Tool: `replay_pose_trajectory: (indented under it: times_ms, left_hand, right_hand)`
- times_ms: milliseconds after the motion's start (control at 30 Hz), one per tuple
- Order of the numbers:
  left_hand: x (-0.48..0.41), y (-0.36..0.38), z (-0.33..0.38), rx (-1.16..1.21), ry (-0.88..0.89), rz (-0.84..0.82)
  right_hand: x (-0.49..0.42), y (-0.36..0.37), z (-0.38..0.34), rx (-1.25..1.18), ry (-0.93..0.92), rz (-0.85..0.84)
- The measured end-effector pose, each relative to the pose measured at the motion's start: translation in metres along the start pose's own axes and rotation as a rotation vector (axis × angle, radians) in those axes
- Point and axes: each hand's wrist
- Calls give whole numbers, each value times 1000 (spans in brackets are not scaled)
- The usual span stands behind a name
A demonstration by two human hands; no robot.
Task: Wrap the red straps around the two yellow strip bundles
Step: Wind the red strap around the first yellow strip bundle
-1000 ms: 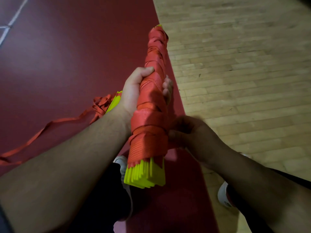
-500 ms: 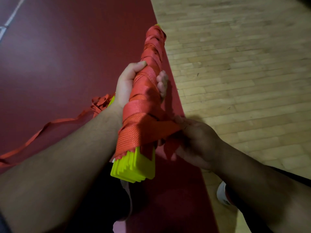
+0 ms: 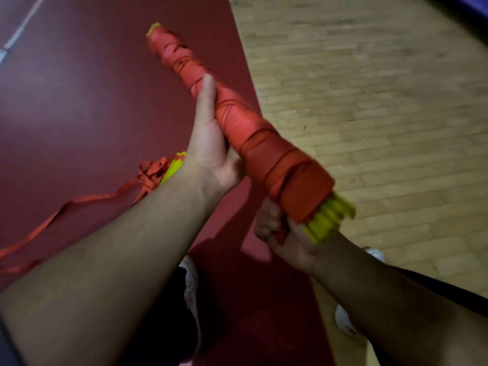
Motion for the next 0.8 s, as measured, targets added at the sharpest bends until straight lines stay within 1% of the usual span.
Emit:
replay_pose_trajectory:
  times_ms: [33, 100, 133, 200, 300, 367, 467, 567, 667, 733, 800]
  left_hand:
    - [0, 1, 0, 8, -8, -19]
    - [-5, 2, 2, 16, 42, 14]
    - [-10, -1, 2, 29, 76, 34]
    - [-20, -8, 4, 20, 139, 76]
    - [-25, -16, 7, 63, 240, 113]
    - [-25, -19, 10, 61, 283, 141]
    - [-27, -23, 11, 18, 320, 166]
    - [-23, -20, 8, -20, 350, 197]
    - [-20, -16, 4, -75, 397, 215]
    - [-20, -13, 2, -84, 423, 200]
    - [-21, -11, -1, -80, 447, 178]
  right_hand:
    - [1, 2, -1, 8, -21, -46]
    - [6, 16, -8, 28, -98, -134]
    - [9, 24, -13, 31, -122, -135]
    - [9, 29, -21, 42, -171, -125]
    - [6, 29, -23, 63, -238, -58]
    - [6, 30, -22, 128, -282, -41]
    - [5, 33, -20, 272, -378, 20]
    - [4, 33, -19, 316, -420, 71]
    - [5, 32, -24, 274, -467, 44]
    - [8, 35, -30, 315, -518, -10]
    - [6, 35, -36, 382, -576, -9]
Point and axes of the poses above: each hand's wrist, its own x-axis away from the middle knuckle, its own y-axis out of the palm, z = x × y, and after that the axes turned 15 degrees about -y, right-handed
